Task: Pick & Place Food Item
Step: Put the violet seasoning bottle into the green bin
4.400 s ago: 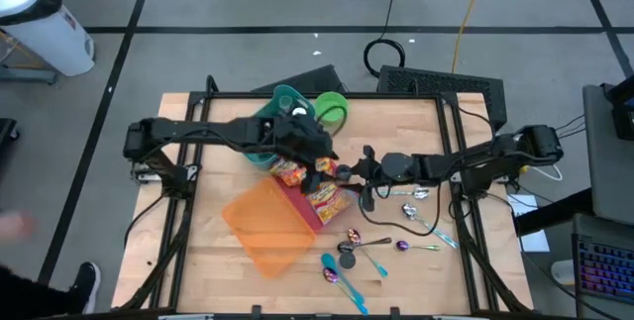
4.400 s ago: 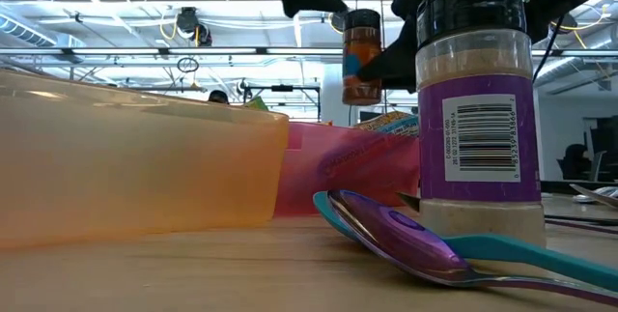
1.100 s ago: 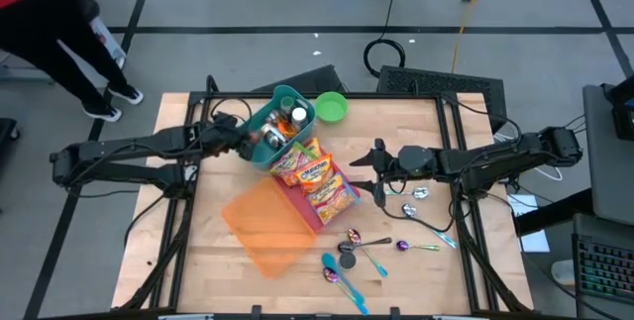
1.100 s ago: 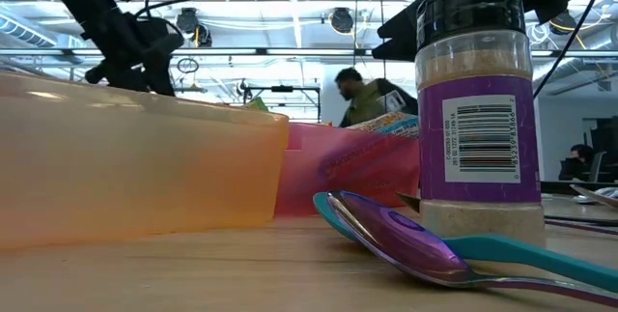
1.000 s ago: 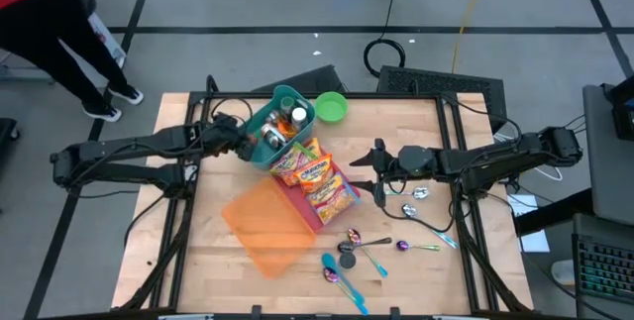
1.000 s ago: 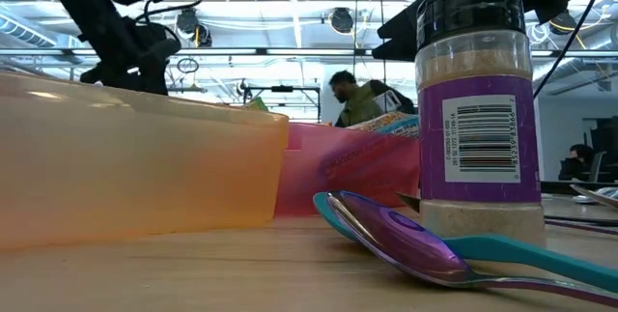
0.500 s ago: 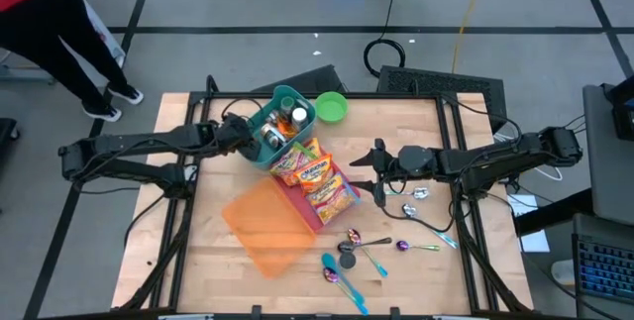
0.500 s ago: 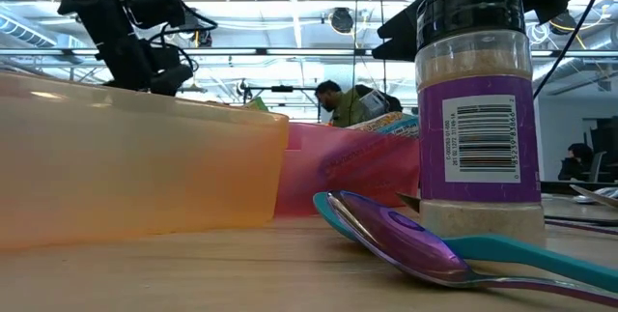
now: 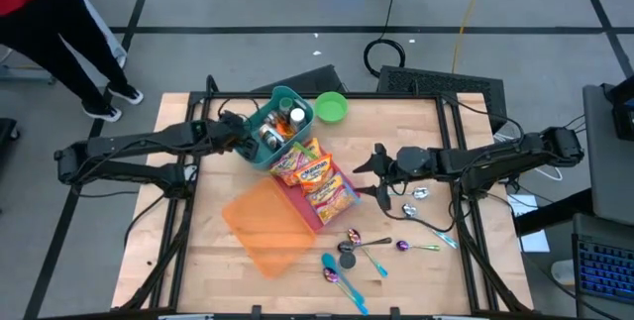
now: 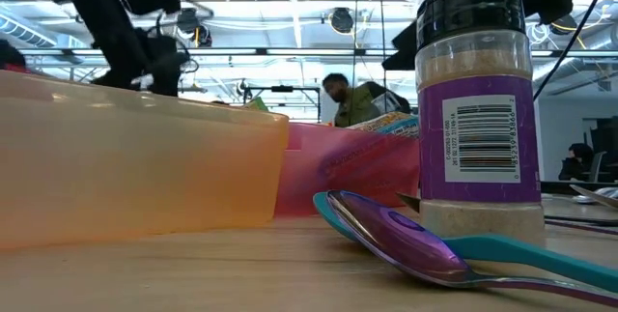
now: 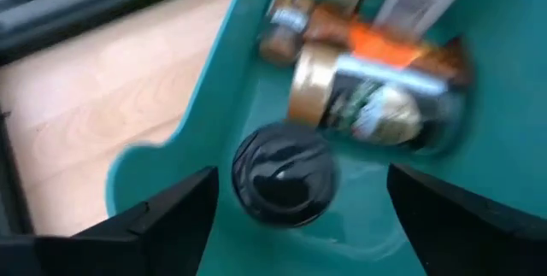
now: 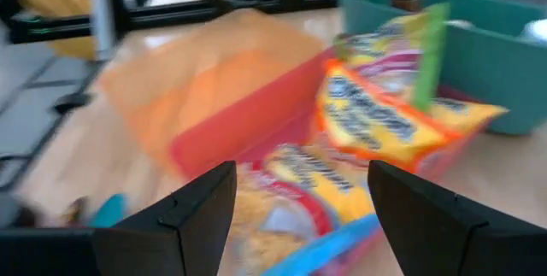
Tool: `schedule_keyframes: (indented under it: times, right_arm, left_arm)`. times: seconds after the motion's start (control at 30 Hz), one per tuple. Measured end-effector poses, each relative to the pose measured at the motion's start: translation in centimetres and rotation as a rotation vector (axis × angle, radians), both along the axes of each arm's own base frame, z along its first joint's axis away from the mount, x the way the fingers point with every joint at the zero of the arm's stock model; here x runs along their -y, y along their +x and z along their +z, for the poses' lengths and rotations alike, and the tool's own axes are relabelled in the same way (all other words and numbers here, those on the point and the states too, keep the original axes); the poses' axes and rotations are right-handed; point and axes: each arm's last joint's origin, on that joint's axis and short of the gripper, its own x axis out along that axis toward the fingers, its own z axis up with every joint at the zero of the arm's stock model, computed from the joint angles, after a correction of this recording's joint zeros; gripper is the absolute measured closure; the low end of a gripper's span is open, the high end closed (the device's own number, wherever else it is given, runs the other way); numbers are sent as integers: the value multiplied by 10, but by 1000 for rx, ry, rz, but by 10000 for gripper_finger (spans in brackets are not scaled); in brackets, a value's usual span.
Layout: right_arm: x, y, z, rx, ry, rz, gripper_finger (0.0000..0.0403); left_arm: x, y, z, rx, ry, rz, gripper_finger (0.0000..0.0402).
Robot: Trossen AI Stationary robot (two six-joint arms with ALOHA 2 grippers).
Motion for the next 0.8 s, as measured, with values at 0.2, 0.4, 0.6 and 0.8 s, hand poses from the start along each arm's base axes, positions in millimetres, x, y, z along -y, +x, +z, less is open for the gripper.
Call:
schedule_keyframes:
  times: [0.2, 0.4, 0.6, 0.8]
  right_arm:
    - [-7, -7, -4, -79, 87, 126, 147]
    - [-31, -17, -36, -125, 117, 240, 147]
    - [-55, -34, -66, 14, 197, 343, 147]
    - [-76, -47, -85, 177, 245, 371, 147]
  left_arm:
    - [5, -1, 32, 135, 92, -93, 87]
    - [19, 0, 59, 320, 247, -231, 96]
    - [32, 5, 83, 495, 384, -350, 85]
    - [37, 9, 91, 585, 412, -374, 76]
